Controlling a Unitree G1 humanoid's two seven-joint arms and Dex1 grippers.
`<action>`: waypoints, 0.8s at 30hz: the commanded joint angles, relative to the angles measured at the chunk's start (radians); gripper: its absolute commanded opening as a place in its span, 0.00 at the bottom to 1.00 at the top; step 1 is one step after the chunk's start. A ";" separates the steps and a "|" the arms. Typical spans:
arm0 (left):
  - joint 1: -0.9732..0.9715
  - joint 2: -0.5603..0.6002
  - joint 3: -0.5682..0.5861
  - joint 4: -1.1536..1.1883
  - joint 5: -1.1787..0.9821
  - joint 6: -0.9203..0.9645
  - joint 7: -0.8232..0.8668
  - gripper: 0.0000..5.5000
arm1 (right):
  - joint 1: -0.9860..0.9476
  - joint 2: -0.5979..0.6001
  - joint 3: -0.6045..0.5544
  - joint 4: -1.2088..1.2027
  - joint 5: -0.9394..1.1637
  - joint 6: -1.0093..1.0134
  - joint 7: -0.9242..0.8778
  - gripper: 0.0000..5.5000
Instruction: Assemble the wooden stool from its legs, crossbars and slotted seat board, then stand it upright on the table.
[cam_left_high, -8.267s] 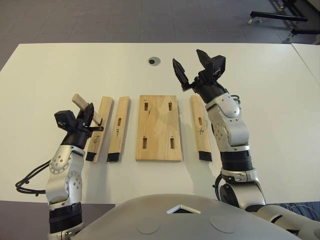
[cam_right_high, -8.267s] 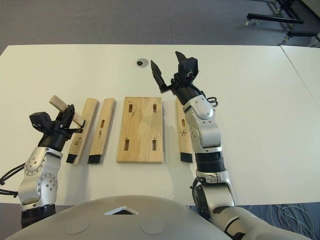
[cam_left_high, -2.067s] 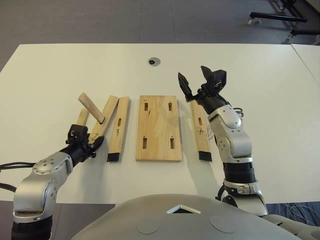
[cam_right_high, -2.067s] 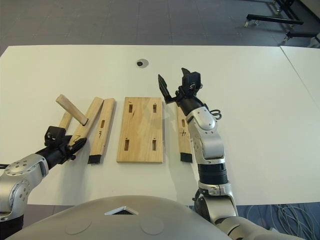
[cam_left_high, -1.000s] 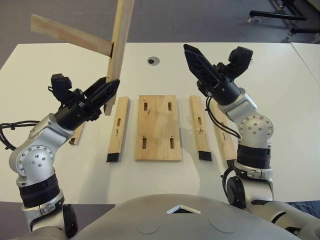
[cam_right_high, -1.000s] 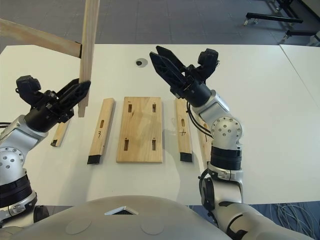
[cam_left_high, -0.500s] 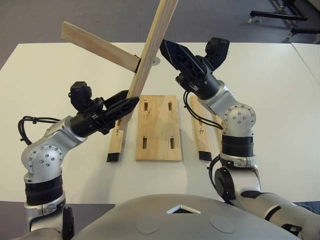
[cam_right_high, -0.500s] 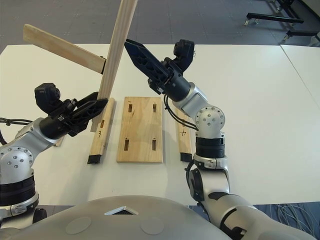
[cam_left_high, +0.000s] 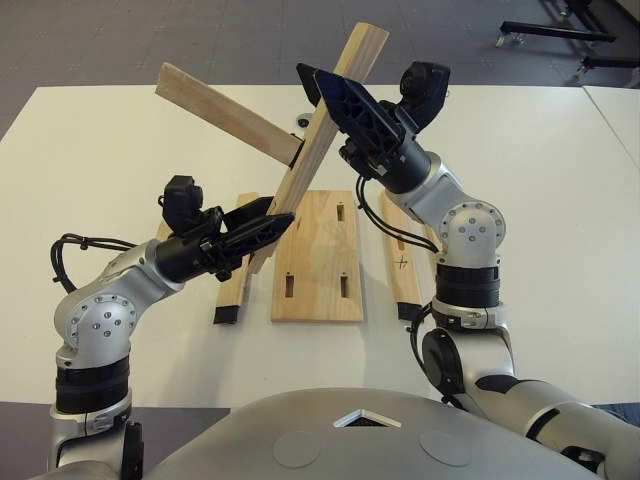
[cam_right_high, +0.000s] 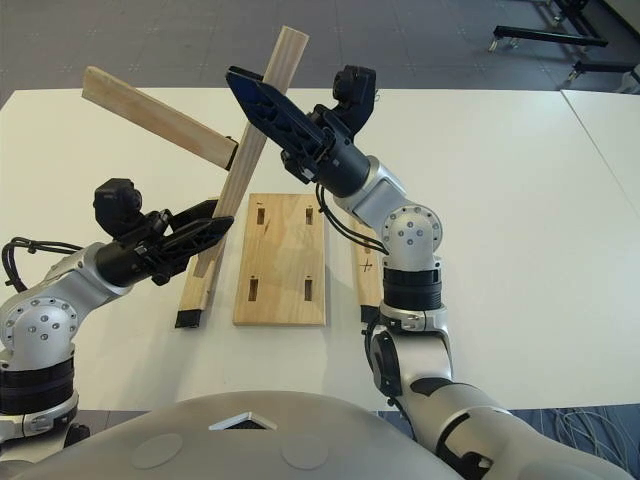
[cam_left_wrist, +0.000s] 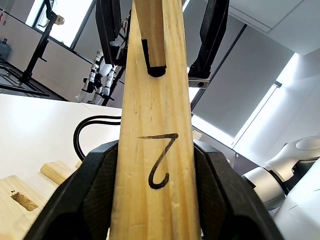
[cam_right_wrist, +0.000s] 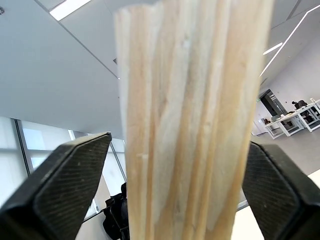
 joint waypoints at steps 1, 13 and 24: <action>0.003 -0.008 -0.010 -0.003 0.013 -0.032 -0.002 0.37 | -0.028 -0.003 -0.017 -0.010 0.019 -0.001 0.018 0.64; 0.066 -0.038 -0.039 -0.017 0.037 -0.086 0.022 0.37 | -0.024 -0.013 -0.028 -0.082 0.051 -0.012 0.083 0.39; 0.111 -0.173 -0.081 -0.010 0.125 -0.197 0.143 0.62 | -0.069 -0.066 -0.094 -0.050 0.022 -0.064 0.046 0.38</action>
